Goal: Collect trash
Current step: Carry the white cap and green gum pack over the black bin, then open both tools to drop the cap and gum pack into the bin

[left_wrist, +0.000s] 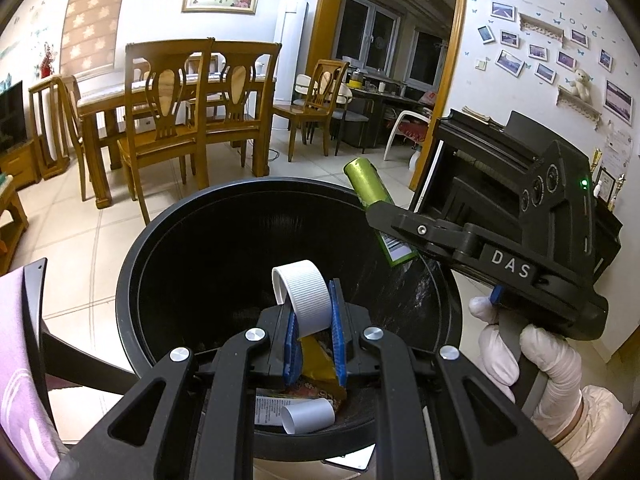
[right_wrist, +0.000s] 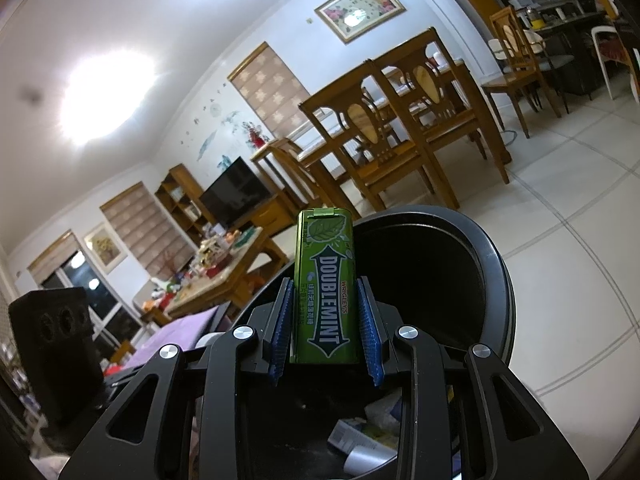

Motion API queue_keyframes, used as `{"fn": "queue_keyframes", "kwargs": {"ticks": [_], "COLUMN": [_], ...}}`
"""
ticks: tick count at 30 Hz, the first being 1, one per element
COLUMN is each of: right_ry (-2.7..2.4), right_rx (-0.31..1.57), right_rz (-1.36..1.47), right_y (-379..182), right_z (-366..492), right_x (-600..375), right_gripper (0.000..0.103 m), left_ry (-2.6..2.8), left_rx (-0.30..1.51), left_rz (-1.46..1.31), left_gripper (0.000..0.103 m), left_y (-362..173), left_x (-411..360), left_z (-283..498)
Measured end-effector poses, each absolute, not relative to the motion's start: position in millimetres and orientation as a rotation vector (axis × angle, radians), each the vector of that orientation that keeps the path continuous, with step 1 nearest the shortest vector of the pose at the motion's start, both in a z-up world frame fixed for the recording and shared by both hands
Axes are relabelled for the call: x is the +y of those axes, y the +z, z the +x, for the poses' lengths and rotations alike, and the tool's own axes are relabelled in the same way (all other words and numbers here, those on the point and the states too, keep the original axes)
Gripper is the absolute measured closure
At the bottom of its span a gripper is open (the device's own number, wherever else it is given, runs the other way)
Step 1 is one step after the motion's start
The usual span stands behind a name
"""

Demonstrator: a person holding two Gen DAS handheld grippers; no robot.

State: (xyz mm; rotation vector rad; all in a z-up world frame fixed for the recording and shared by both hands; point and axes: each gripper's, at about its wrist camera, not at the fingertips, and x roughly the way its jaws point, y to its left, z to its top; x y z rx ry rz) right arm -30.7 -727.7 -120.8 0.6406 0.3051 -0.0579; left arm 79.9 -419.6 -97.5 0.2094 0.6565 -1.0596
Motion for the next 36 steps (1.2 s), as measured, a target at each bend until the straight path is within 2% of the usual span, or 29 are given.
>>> {"fn": "queue_keyframes", "kwargs": {"ticks": [36], "right_ry": [-0.058], "right_rx": [0.297], "right_rz": [0.643], "right_y": [-122.8], "right_z": [-25.1], "right_x": [-719.9], "right_gripper": [0.07], "left_ry": [-1.05], "left_rx": [0.678], "left_rz": [0.189], "left_gripper": [0.085], "left_y": [-104.4], "left_x": [-415.5], "left_z": [88.1]}}
